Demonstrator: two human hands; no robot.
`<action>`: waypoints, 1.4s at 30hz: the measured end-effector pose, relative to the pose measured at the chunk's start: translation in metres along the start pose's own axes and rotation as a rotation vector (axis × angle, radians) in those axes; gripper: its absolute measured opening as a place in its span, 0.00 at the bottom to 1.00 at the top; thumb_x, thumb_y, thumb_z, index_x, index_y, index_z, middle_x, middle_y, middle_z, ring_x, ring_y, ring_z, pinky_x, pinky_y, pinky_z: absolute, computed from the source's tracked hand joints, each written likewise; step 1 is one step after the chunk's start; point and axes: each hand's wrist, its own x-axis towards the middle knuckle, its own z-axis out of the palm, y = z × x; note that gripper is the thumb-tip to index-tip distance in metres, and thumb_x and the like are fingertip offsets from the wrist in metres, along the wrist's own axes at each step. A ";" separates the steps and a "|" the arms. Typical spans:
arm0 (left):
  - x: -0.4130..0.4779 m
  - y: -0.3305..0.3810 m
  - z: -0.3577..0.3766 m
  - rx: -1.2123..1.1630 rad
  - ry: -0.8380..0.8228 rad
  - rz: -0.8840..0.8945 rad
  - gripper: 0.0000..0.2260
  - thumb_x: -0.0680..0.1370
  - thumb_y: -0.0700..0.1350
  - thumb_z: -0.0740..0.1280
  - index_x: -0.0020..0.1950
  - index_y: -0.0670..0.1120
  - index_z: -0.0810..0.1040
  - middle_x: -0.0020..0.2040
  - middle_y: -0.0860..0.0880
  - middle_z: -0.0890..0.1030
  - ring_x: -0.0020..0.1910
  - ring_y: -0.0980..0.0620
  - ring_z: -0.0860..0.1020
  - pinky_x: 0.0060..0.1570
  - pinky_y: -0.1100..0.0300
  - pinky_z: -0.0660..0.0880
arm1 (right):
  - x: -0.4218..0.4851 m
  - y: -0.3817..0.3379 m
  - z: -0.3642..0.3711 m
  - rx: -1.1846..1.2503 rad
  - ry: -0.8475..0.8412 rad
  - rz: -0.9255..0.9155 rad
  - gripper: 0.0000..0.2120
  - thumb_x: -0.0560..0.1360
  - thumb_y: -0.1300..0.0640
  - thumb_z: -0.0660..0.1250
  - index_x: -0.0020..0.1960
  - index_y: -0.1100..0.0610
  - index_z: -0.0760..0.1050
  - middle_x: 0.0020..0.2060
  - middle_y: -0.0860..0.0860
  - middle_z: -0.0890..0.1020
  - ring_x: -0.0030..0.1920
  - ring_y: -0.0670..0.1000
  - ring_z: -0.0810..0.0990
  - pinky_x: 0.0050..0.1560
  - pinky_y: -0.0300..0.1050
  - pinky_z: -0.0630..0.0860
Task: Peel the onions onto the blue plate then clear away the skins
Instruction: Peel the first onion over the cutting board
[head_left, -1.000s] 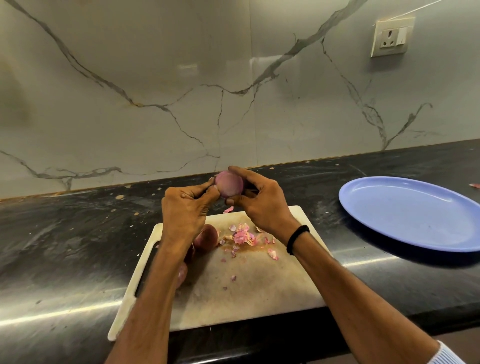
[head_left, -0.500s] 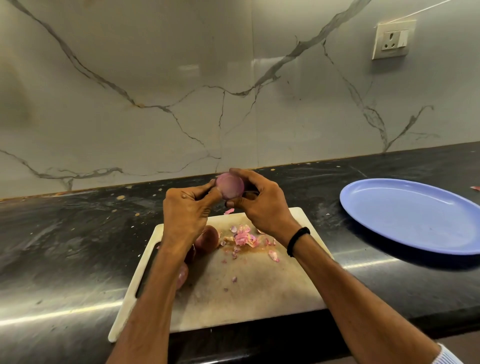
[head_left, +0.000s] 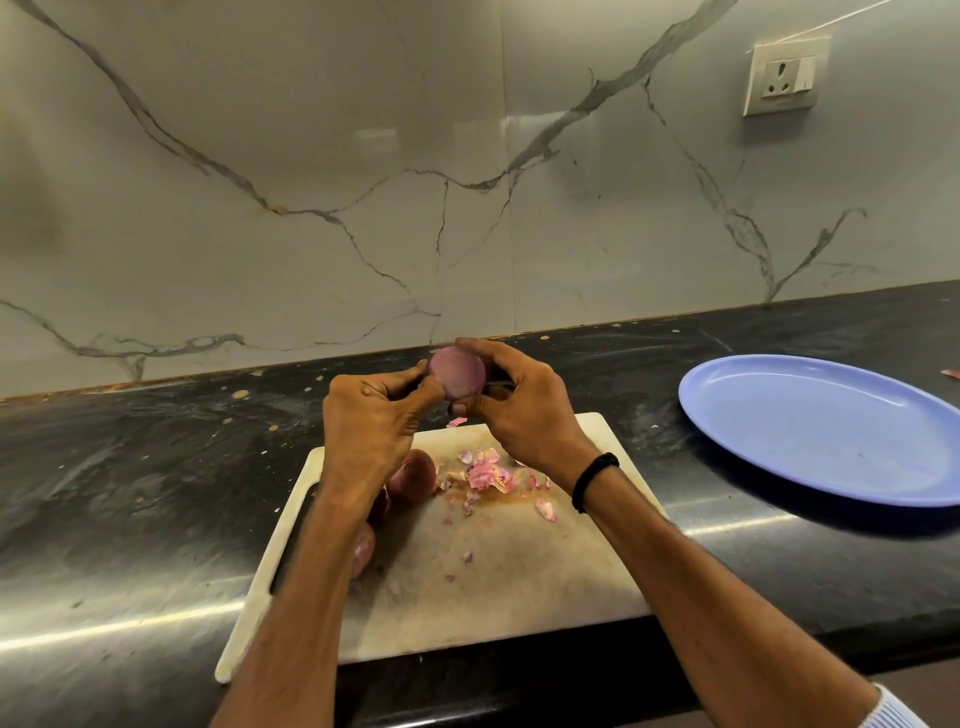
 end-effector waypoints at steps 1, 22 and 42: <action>0.000 0.000 0.000 0.003 -0.004 -0.002 0.22 0.66 0.54 0.73 0.56 0.44 0.84 0.45 0.51 0.85 0.41 0.62 0.82 0.41 0.72 0.78 | 0.000 0.000 0.000 -0.002 -0.001 -0.003 0.30 0.71 0.63 0.76 0.71 0.57 0.72 0.63 0.53 0.79 0.61 0.48 0.78 0.61 0.37 0.77; -0.001 -0.001 0.001 0.029 0.028 -0.046 0.17 0.70 0.49 0.75 0.56 0.44 0.84 0.45 0.50 0.85 0.42 0.61 0.82 0.40 0.71 0.78 | -0.001 0.005 0.003 -0.033 0.004 -0.050 0.28 0.71 0.65 0.76 0.70 0.57 0.73 0.63 0.53 0.79 0.61 0.48 0.78 0.58 0.30 0.75; -0.004 0.004 0.003 -0.247 0.005 -0.082 0.16 0.71 0.47 0.74 0.57 0.44 0.84 0.48 0.49 0.86 0.47 0.56 0.85 0.48 0.63 0.81 | 0.001 0.001 0.000 0.037 0.076 -0.030 0.29 0.69 0.63 0.78 0.68 0.57 0.73 0.60 0.50 0.79 0.59 0.48 0.79 0.57 0.33 0.77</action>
